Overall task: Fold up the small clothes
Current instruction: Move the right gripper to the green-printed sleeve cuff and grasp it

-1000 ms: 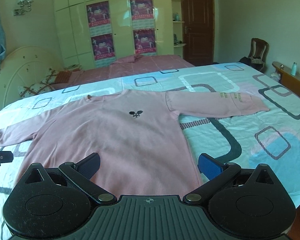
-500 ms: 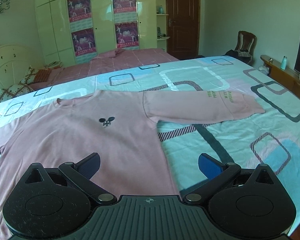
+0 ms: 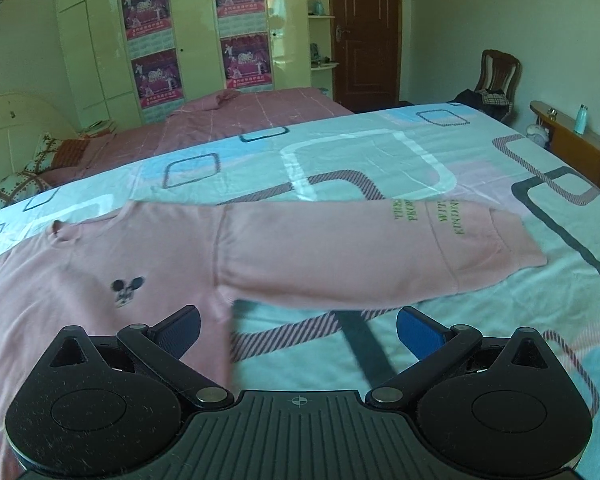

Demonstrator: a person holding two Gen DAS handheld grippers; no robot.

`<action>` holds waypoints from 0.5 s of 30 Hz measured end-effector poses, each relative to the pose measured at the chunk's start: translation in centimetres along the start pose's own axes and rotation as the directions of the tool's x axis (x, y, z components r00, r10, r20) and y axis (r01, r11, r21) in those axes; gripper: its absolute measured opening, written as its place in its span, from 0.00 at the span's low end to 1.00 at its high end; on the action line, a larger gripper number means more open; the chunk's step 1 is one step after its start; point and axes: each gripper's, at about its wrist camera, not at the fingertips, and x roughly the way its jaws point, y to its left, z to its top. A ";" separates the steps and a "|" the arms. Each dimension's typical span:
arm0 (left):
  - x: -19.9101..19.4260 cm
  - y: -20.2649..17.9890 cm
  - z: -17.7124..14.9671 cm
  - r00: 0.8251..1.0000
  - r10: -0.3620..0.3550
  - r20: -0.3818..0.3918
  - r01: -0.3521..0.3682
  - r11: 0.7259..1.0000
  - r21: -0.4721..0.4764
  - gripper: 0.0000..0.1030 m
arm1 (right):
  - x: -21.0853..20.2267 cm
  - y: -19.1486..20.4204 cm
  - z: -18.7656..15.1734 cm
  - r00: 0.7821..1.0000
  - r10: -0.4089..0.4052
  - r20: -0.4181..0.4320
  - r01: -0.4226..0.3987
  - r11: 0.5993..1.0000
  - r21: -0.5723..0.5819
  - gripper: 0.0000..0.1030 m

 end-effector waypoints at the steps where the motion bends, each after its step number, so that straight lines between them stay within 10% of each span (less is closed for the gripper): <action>1: 0.3 -0.5 0.0 1.000 -0.001 -0.004 0.001 1.000 -0.002 0.99 | 0.5 -0.6 0.3 1.000 -0.005 -0.001 0.005 1.000 0.001 1.00; 15: 3.2 -5.1 1.3 1.000 0.013 -0.014 -0.012 1.000 0.025 0.99 | 6.6 -6.9 2.6 0.996 -0.092 -0.018 0.092 0.996 0.013 1.00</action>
